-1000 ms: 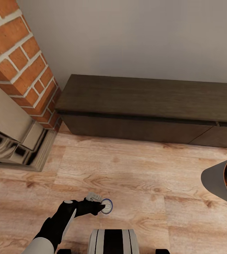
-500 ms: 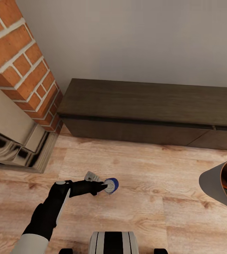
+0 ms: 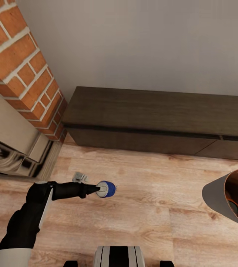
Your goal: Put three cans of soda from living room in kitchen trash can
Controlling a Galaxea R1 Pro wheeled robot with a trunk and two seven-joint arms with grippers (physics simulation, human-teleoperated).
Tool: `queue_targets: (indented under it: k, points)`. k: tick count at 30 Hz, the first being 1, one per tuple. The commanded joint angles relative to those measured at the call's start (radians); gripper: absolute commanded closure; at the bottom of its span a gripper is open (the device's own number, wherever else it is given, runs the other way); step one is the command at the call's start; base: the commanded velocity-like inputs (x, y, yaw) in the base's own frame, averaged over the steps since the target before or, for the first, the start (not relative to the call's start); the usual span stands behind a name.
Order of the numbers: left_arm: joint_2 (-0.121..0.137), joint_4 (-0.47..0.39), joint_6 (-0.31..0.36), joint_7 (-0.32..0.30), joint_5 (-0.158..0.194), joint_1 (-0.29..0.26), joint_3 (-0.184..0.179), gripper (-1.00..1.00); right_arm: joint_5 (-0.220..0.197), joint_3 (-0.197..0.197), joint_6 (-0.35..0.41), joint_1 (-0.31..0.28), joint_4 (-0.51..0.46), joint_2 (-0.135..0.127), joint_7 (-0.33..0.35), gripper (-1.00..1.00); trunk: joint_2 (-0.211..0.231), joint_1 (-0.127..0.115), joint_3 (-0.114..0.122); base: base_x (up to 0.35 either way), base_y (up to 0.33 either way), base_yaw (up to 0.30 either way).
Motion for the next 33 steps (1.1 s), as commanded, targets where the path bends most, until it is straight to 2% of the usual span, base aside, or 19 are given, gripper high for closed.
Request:
queue_targets:
  k: [1,3,6,8,12,23,26,27,33]
  points:
    - [0.010,-0.009,0.024,-0.026,0.000,-0.001,0.001,1.00,-0.001,0.003,0.003,-0.001,0.000,0.012,0.004,1.00,0.007,-0.004,0.003,0.000,0.000,0.000]
    - [0.026,-0.033,0.076,-0.100,-0.001,-0.003,0.003,1.00,-0.007,0.008,0.024,-0.001,-0.005,0.047,0.004,1.00,0.021,-0.012,0.010,0.000,0.000,0.000]
    - [0.030,-0.045,0.103,-0.126,-0.001,-0.004,0.003,1.00,-0.009,0.022,0.059,-0.001,-0.039,0.071,0.004,1.00,0.042,-0.023,0.019,0.000,0.000,0.000]
    - [0.033,-0.049,0.116,-0.137,-0.001,-0.005,0.004,1.00,-0.010,0.046,0.092,-0.001,-0.085,0.082,0.004,1.00,0.056,-0.031,0.025,0.000,0.000,0.000]
    - [0.034,-0.051,0.126,-0.142,-0.002,-0.004,0.003,1.00,-0.011,0.076,0.092,-0.001,-0.152,0.087,0.005,1.00,0.084,-0.046,0.038,0.000,0.000,0.000]
    - [0.033,-0.051,0.130,-0.143,-0.008,-0.001,0.000,1.00,-0.001,0.086,0.092,-0.001,-0.177,0.090,0.004,1.00,0.161,-0.088,0.072,0.000,0.000,0.000]
    - [0.028,-0.050,0.127,-0.138,-0.011,-0.001,-0.004,1.00,-0.011,0.089,0.092,-0.001,-0.163,0.116,0.034,1.00,0.182,-0.100,0.082,0.000,0.000,0.000]
    - [0.026,-0.049,0.126,-0.135,-0.012,-0.002,-0.005,1.00,-0.010,0.088,0.092,-0.002,-0.159,0.144,0.067,1.00,0.189,-0.104,0.085,0.000,0.000,0.000]
    - [0.023,-0.048,0.121,-0.125,-0.015,-0.002,-0.005,1.00,-0.012,0.086,0.092,-0.003,-0.155,0.198,0.105,1.00,0.231,-0.127,0.104,0.000,0.000,0.000]
